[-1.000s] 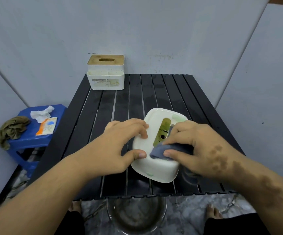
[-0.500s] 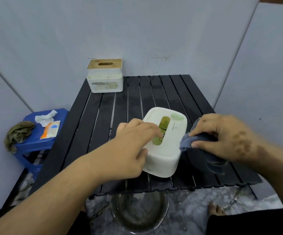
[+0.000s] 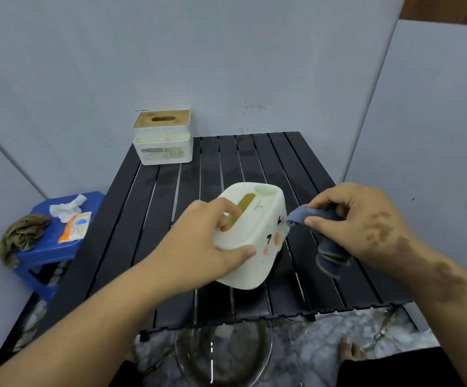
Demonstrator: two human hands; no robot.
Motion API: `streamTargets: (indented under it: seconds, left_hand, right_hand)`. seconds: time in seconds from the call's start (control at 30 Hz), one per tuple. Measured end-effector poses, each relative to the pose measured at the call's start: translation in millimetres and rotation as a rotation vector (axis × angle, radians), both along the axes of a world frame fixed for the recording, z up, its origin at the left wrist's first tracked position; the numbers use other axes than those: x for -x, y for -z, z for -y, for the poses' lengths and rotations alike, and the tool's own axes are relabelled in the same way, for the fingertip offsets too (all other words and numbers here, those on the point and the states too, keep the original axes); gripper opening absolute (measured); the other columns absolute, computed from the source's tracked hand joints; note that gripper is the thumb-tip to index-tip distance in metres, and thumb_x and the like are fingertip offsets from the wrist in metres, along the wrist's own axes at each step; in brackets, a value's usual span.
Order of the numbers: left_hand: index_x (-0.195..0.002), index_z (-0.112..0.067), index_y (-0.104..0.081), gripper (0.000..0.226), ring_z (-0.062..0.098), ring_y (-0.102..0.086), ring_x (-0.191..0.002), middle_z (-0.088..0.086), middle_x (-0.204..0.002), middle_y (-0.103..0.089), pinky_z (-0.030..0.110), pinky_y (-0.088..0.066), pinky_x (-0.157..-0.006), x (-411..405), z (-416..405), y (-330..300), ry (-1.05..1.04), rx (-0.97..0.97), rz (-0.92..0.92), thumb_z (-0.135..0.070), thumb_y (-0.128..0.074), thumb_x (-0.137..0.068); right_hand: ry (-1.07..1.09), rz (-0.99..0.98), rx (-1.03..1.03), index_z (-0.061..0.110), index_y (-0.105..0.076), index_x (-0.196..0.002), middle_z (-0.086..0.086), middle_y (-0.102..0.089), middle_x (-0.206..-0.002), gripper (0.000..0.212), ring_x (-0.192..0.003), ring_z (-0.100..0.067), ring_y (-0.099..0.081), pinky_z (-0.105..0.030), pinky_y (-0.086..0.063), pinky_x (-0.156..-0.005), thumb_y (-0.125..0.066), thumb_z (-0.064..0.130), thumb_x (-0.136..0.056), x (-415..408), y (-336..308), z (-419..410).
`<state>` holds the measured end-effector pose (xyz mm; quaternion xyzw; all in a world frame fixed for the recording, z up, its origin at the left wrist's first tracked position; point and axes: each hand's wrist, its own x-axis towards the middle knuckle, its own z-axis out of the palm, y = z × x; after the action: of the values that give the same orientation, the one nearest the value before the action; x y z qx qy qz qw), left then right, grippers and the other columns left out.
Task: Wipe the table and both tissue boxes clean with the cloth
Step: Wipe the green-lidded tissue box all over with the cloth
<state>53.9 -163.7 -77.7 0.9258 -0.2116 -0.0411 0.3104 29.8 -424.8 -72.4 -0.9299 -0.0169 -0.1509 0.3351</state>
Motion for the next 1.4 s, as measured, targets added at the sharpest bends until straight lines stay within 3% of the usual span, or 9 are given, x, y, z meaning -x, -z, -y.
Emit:
streamTargets:
  seconds: [0.3,0.5,0.6,0.77,0.93,1.1,1.23,1.33,1.4]
  left_hand:
    - [-0.110,-0.036,-0.071,0.035,0.027,-0.070,-0.095,0.005,-0.098,-0.073,0.046,-0.057,-0.092,-19,-39,5,0.074,0.415,-0.173,-0.045,-0.073,-0.077]
    - [-0.119,-0.021,-0.072,0.032,0.043,-0.066,-0.106,0.020,-0.106,-0.074,0.060,-0.050,-0.098,-27,-53,12,0.066,0.556,-0.244,-0.030,-0.070,-0.088]
    - [-0.121,-0.021,-0.071,0.030,0.043,-0.065,-0.108,0.021,-0.107,-0.074,0.059,-0.050,-0.099,-32,-60,13,0.058,0.568,-0.289,-0.021,-0.065,-0.092]
    - [-0.117,-0.029,-0.072,0.027,0.040,-0.069,-0.105,0.015,-0.105,-0.077,0.057,-0.050,-0.101,-39,-61,16,0.032,0.592,-0.302,-0.023,-0.063,-0.092]
    - [-0.118,-0.025,-0.072,0.027,0.046,-0.067,-0.107,0.020,-0.107,-0.076,0.059,-0.049,-0.101,-43,-68,20,0.018,0.636,-0.317,-0.021,-0.062,-0.093]
    - [-0.109,-0.033,-0.074,0.024,0.027,-0.071,-0.102,0.015,-0.110,-0.076,0.048,-0.052,-0.101,-43,-65,22,-0.001,0.637,-0.304,-0.024,-0.062,-0.091]
    - [-0.105,-0.038,-0.075,0.025,0.021,-0.071,-0.100,0.013,-0.110,-0.077,0.039,-0.052,-0.098,-43,-65,22,0.020,0.653,-0.302,-0.024,-0.061,-0.091]
    - [-0.107,-0.038,-0.074,0.024,0.024,-0.071,-0.104,0.010,-0.111,-0.077,0.044,-0.051,-0.102,-44,-66,21,0.045,0.631,-0.307,-0.025,-0.060,-0.093]
    - [-0.107,-0.038,-0.074,0.023,0.030,-0.070,-0.110,0.009,-0.113,-0.077,0.049,-0.050,-0.106,-44,-67,21,0.047,0.632,-0.309,-0.025,-0.060,-0.093]
  right_hand:
    - [-0.095,0.143,0.013,0.027,-0.076,-0.091,0.014,-0.064,-0.087,0.023,-0.082,0.006,-0.055,-0.002,-0.037,-0.072,-0.082,0.017,-0.071,-11,4,-34]
    - [-0.237,0.273,0.118,0.021,-0.075,-0.100,0.004,-0.062,-0.088,0.019,-0.086,-0.018,-0.055,-0.026,-0.044,-0.082,-0.075,0.019,-0.081,0,9,-81]
    - [-0.350,0.289,0.174,0.020,-0.075,-0.103,0.004,-0.061,-0.089,0.021,-0.087,-0.018,-0.056,-0.025,-0.043,-0.083,-0.068,0.024,-0.084,-8,8,-81]
    - [-0.098,0.217,0.057,0.018,-0.075,-0.103,0.000,-0.059,-0.090,0.019,-0.089,-0.021,-0.058,-0.014,-0.040,-0.080,-0.070,0.015,-0.085,-33,13,-71]
    - [-0.595,0.287,0.185,0.015,-0.076,-0.098,-0.001,-0.058,-0.092,0.019,-0.089,-0.019,-0.052,-0.024,-0.041,-0.083,-0.062,0.019,-0.085,-24,9,-92]
    - [-0.355,0.306,0.231,0.016,-0.076,-0.090,0.004,-0.061,-0.090,0.017,-0.086,-0.024,-0.055,-0.033,-0.048,-0.078,-0.064,0.012,-0.078,-43,7,-69]
    - [-0.593,0.335,0.353,0.019,-0.075,-0.088,0.007,-0.063,-0.091,0.021,-0.081,-0.018,-0.051,-0.021,-0.040,-0.074,-0.059,0.010,-0.077,-30,-14,-80]
    - [-0.463,0.446,0.075,0.023,-0.072,-0.093,0.016,-0.064,-0.096,0.027,-0.091,-0.013,-0.060,-0.022,-0.043,-0.085,-0.062,0.001,-0.080,-25,-51,-70]
    - [-0.355,0.529,-0.295,0.011,-0.069,-0.100,-0.002,-0.067,-0.099,0.024,-0.091,-0.021,-0.065,-0.032,-0.051,-0.085,-0.063,-0.006,-0.084,-24,-64,-66]
